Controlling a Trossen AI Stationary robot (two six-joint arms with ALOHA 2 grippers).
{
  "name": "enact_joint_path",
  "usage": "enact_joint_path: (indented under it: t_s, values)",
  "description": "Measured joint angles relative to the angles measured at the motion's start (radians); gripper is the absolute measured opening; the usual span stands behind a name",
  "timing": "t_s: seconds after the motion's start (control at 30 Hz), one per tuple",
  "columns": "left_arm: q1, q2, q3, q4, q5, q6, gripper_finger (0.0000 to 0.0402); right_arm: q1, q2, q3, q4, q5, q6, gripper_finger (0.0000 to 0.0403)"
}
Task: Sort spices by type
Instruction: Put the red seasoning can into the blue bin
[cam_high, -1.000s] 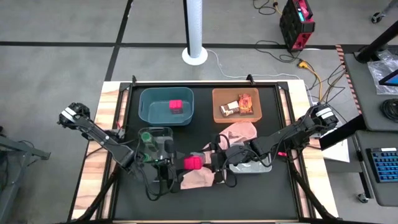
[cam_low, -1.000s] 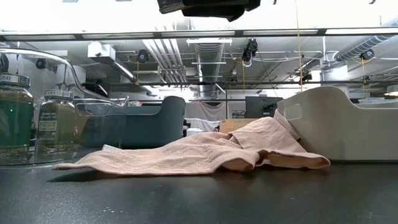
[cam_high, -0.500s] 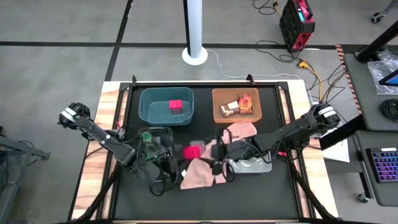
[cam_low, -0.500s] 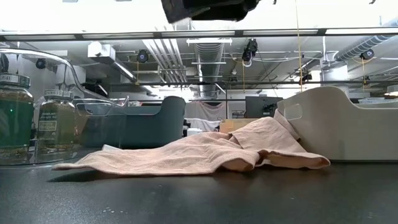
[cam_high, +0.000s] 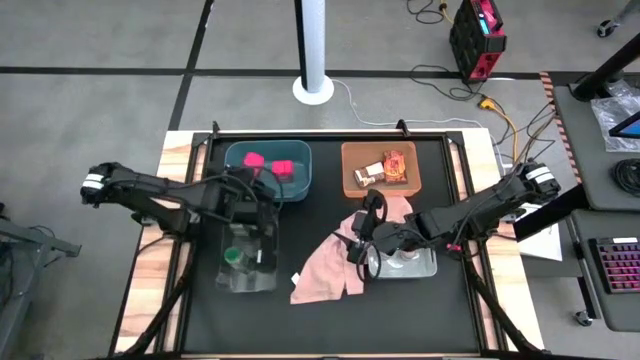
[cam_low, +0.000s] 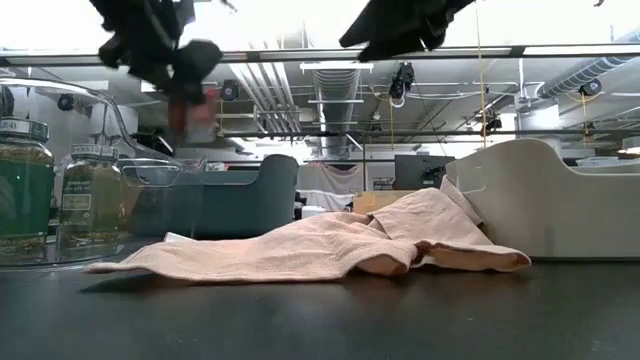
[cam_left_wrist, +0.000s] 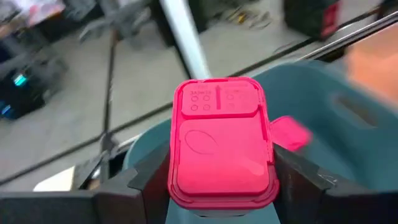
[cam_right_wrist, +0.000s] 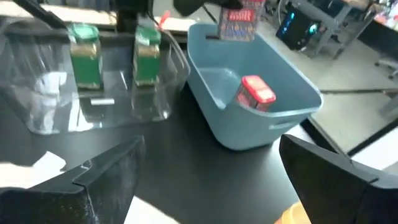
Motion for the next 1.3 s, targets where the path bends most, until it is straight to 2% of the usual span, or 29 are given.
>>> enact_joint_path:
  t_s: [0.2,0.3,0.53,0.67,0.8,0.93,1.3]
  values:
    - [0.115,-0.018,-0.062,0.002,0.056,-0.042,0.0196,-0.005,0.017,-0.033,-0.004,0.000,0.046,0.0363]
    - [0.126,-0.033,-0.094,0.035,0.116,-0.043,0.0196,-0.005,0.017,-0.044,-0.001,-0.002,0.058,0.0363]
    - [0.146,-0.109,-0.175,0.077,0.140,-0.094,0.0196,-0.005,0.016,-0.061,-0.001,-0.002,0.060,0.0363]
    - [0.169,-0.176,-0.263,0.196,0.171,-0.086,0.0196,-0.006,0.016,-0.067,-0.002,-0.002,0.059,0.0363]
    - [0.176,-0.204,-0.345,0.391,0.189,-0.031,0.0196,-0.011,0.016,-0.069,-0.001,-0.002,0.057,0.0363]
    - [0.183,-0.179,-0.381,0.491,0.220,0.009,0.0196,-0.015,0.016,-0.069,-0.002,-0.002,0.058,0.0363]
    - [0.215,0.002,-0.286,0.434,0.248,0.021,0.0196,-0.016,0.016,-0.069,0.002,-0.002,0.058,0.0363]
